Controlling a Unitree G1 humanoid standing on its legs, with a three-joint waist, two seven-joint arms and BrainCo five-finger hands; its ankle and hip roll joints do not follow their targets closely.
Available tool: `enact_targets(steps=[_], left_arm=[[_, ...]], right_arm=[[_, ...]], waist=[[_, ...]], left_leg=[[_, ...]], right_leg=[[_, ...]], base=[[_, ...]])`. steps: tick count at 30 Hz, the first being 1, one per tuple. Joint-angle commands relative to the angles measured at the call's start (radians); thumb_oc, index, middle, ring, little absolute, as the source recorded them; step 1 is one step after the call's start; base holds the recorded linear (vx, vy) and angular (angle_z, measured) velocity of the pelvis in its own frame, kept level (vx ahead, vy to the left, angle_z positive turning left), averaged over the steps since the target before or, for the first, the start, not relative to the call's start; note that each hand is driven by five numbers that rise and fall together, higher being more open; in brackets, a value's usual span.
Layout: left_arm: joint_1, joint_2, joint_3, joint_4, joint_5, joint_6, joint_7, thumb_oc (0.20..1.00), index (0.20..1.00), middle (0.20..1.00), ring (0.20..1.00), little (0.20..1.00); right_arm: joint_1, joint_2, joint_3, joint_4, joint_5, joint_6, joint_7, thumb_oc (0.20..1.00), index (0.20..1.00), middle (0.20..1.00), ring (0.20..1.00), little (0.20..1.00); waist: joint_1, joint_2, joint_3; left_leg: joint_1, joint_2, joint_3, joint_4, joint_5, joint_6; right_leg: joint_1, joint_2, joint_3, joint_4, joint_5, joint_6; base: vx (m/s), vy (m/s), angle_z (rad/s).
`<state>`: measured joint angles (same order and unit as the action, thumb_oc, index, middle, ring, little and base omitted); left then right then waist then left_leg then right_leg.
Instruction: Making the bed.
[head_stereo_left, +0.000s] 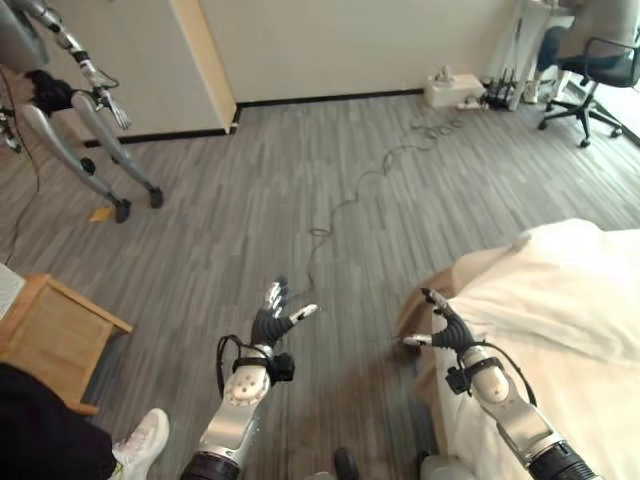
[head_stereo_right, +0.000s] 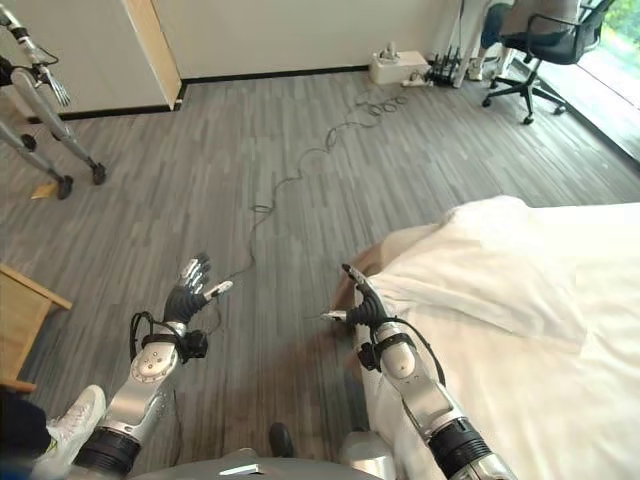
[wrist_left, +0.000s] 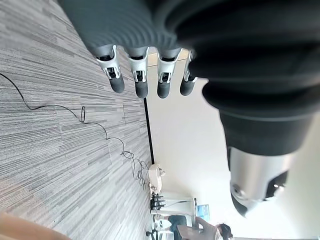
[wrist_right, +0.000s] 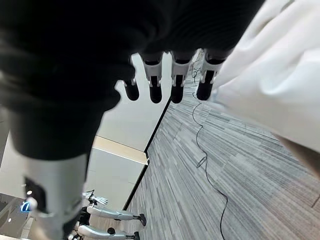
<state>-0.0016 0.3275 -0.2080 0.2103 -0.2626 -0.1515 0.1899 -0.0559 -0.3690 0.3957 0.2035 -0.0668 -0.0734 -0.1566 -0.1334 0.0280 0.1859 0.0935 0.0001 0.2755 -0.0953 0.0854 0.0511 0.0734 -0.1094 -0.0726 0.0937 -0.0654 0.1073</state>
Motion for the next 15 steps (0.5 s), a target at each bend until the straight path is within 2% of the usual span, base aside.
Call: enact_targets(steps=[1,3,4,5,7,8,9,11,12,13,14,15], left_arm=[[-0.043,0.025,0.005,-0.027,0.032,-0.044,0.008,1.000,1.000,1.000,1.000,1.000],[-0.042,0.029,0.020,-0.022,0.033,-0.044,0.021,1.000,1.000,1.000,1.000,1.000],[-0.050,0.040,0.041,-0.025,0.023,-0.042,0.035,1.000,1.000,1.000,1.000,1.000],[-0.048,0.049,0.058,-0.018,0.017,-0.038,0.040,1.000,1.000,1.000,1.000,1.000],[-0.024,0.057,0.087,-0.013,0.012,-0.039,0.039,1.000,1.000,1.000,1.000,1.000],[-0.014,0.052,0.093,-0.009,0.015,-0.039,0.033,1.000,1.000,1.000,1.000,1.000],[0.005,0.046,0.101,-0.002,0.022,-0.040,0.025,1.000,1.000,1.000,1.000,1.000],[0.011,0.042,0.134,0.018,0.018,-0.052,0.042,1.000,1.000,1.000,1.000,1.000],[0.019,0.041,0.152,0.015,0.009,-0.061,0.057,1.000,1.000,1.000,1.000,1.000],[0.028,0.041,0.165,0.008,-0.001,-0.065,0.058,1.000,1.000,1.000,1.000,1.000],[0.038,0.040,0.196,-0.003,-0.013,-0.075,0.072,1.000,1.000,1.000,1.000,1.000],[0.044,0.034,0.213,-0.013,-0.015,-0.085,0.084,1.000,1.000,1.000,1.000,1.000]], right_arm=[[-0.078,0.035,-0.015,-0.040,-0.014,-0.070,-0.004,1.000,1.000,1.000,1.000,1.000],[-0.080,0.037,-0.019,-0.038,-0.013,-0.071,-0.009,1.000,1.000,1.000,1.000,1.000],[-0.092,0.040,-0.021,-0.037,-0.011,-0.067,-0.015,1.000,1.000,1.000,1.000,1.000],[-0.102,0.041,-0.016,-0.030,-0.014,-0.060,-0.013,1.000,1.000,1.000,1.000,1.000],[-0.096,0.038,-0.006,-0.025,-0.017,-0.057,-0.001,1.000,1.000,1.000,1.000,1.000],[-0.084,0.034,-0.005,-0.026,-0.019,-0.057,0.006,1.000,1.000,1.000,1.000,1.000],[-0.051,0.023,-0.013,-0.026,-0.017,-0.064,0.015,1.000,1.000,1.000,1.000,1.000],[-0.019,-0.023,-0.028,-0.029,-0.020,-0.066,0.028,1.000,1.000,1.000,1.000,1.000],[-0.014,-0.046,-0.028,-0.036,-0.032,-0.069,0.037,1.000,1.000,1.000,1.000,1.000],[-0.014,-0.058,-0.020,-0.048,-0.033,-0.067,0.043,1.000,1.000,1.000,1.000,1.000],[-0.009,-0.072,-0.009,-0.047,-0.038,-0.066,0.060,1.000,1.000,1.000,1.000,1.000],[0.004,-0.080,-0.007,-0.042,-0.045,-0.064,0.066,1.000,1.000,1.000,1.000,1.000]], waist=[[-0.016,-0.023,0.016],[-0.017,-0.019,0.021],[-0.009,-0.017,0.025],[-0.004,-0.018,0.020],[-0.008,-0.030,0.011],[-0.015,-0.036,0.007],[-0.026,-0.042,0.001],[-0.057,-0.037,0.000],[-0.070,-0.038,0.002],[-0.061,-0.040,0.007],[-0.042,-0.066,0.013],[-0.024,-0.076,0.011]], left_leg=[[0.068,0.049,0.043,0.013,-0.156,-0.049],[0.073,0.057,0.072,0.010,-0.161,-0.050],[0.075,0.081,0.141,0.017,-0.164,-0.062],[0.088,0.104,0.188,0.015,-0.177,-0.072],[0.099,0.126,0.268,0.023,-0.166,-0.083],[0.106,0.131,0.287,0.025,-0.165,-0.088],[0.110,0.146,0.296,0.046,-0.163,-0.101],[0.118,0.179,0.313,0.080,-0.135,-0.142],[0.120,0.196,0.284,0.127,-0.125,-0.163],[0.103,0.210,0.227,0.223,-0.129,-0.175],[0.061,0.207,0.127,0.406,-0.133,-0.154],[0.043,0.195,0.049,0.554,-0.111,-0.145]], right_leg=[[-0.054,0.011,0.009,0.166,-0.074,0.018],[-0.089,0.003,-0.015,0.179,-0.065,0.021],[-0.090,-0.068,-0.151,0.133,-0.054,0.008],[-0.085,-0.119,-0.264,0.103,-0.049,0.000],[-0.094,-0.129,-0.351,0.075,-0.022,-0.005],[-0.094,-0.121,-0.336,0.059,-0.020,-0.002],[-0.072,-0.093,-0.306,0.006,-0.027,-0.006],[-0.041,-0.039,-0.237,-0.077,-0.025,-0.009],[-0.044,-0.009,-0.183,-0.084,-0.029,-0.019],[-0.044,0.022,-0.132,-0.092,-0.037,-0.033],[-0.039,0.053,-0.052,-0.125,-0.018,-0.065],[-0.023,0.074,0.004,-0.140,-0.019,-0.085]], base=[[-0.03,0.015,-0.41],[-0.05,-0.047,-0.61],[-0.03,-0.158,-0.99],[-0.03,-0.188,-1.31],[0.02,-0.222,-2.18],[0.10,-0.346,-2.89],[0.14,-0.380,-3.08],[0.19,-0.396,-1.64],[0.19,-0.301,-0.63],[0.15,-0.343,-1.80],[0.17,-0.341,-2.90],[0.18,-0.303,-3.55]])
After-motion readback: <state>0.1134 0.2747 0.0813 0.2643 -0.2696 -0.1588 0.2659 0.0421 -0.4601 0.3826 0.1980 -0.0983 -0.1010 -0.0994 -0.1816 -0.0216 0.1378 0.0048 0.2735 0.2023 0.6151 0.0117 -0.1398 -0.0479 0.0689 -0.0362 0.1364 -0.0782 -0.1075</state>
